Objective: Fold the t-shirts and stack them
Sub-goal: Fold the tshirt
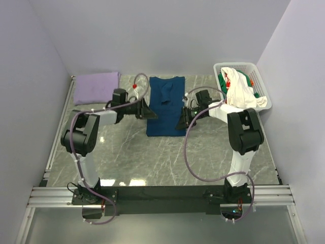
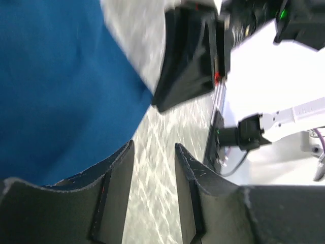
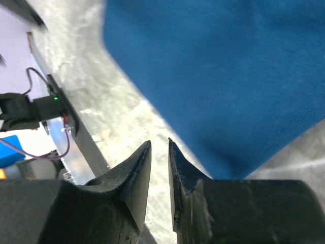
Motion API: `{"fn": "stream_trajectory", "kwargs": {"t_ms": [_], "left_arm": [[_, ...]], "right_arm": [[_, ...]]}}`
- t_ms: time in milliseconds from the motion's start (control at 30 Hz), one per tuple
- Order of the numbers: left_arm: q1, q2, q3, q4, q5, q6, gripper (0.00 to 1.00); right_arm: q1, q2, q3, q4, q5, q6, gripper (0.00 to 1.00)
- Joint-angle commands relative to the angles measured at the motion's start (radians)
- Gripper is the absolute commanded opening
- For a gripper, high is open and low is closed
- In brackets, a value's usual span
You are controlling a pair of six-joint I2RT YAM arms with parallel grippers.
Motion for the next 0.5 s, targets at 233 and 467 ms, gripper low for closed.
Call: {"fn": "stream_trajectory", "kwargs": {"t_ms": [233, 467], "left_arm": [[-0.005, 0.199, -0.096, -0.014, -0.033, -0.037, 0.41], [0.035, 0.037, -0.076, -0.194, 0.022, 0.216, 0.43]], "right_arm": [[-0.027, 0.163, -0.019, 0.024, 0.021, 0.059, 0.26], [-0.032, -0.059, -0.024, -0.125, 0.020, -0.138, 0.26]]}}
